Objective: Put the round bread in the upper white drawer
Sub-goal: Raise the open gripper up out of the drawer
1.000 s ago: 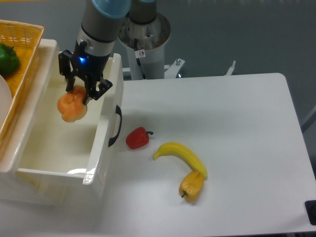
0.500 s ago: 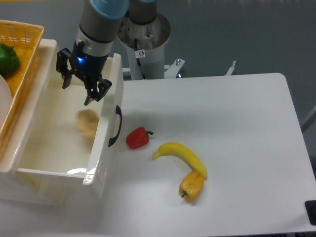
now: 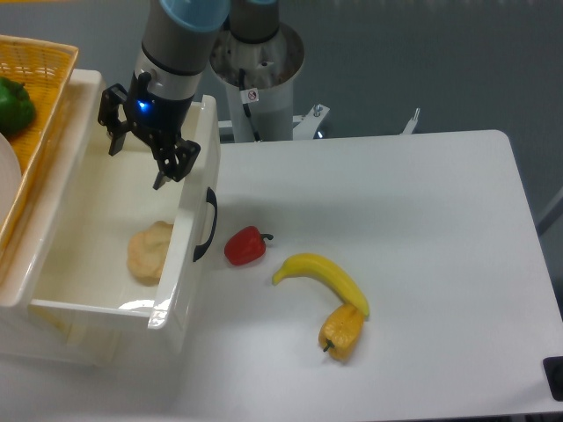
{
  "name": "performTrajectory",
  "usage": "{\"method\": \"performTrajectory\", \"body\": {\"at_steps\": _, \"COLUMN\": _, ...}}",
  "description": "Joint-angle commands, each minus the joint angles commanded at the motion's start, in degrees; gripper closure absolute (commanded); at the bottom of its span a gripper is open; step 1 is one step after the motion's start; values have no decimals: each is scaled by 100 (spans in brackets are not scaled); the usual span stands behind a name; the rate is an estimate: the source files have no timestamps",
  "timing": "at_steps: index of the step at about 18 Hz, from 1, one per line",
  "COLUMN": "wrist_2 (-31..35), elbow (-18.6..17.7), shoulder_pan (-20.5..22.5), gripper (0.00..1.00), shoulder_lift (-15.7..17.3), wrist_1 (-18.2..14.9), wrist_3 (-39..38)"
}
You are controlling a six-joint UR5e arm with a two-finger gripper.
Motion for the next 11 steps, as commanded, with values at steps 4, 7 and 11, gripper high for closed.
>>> {"method": "performTrajectory", "body": {"at_steps": 4, "wrist_2": 458, "elbow": 9, "shoulder_pan": 79, "gripper": 0, "shoulder_lift": 9, "wrist_1": 44, "wrist_3": 0}}
{"method": "performTrajectory", "body": {"at_steps": 7, "wrist_2": 510, "elbow": 35, "shoulder_pan": 246, "gripper": 0, "shoulder_lift": 17, "wrist_1": 132, "wrist_3": 9}}
{"method": "performTrajectory", "body": {"at_steps": 11, "wrist_2": 738, "elbow": 26, "shoulder_pan": 509, "gripper": 0, "shoulder_lift": 53, "wrist_1": 123, "wrist_3": 17}}
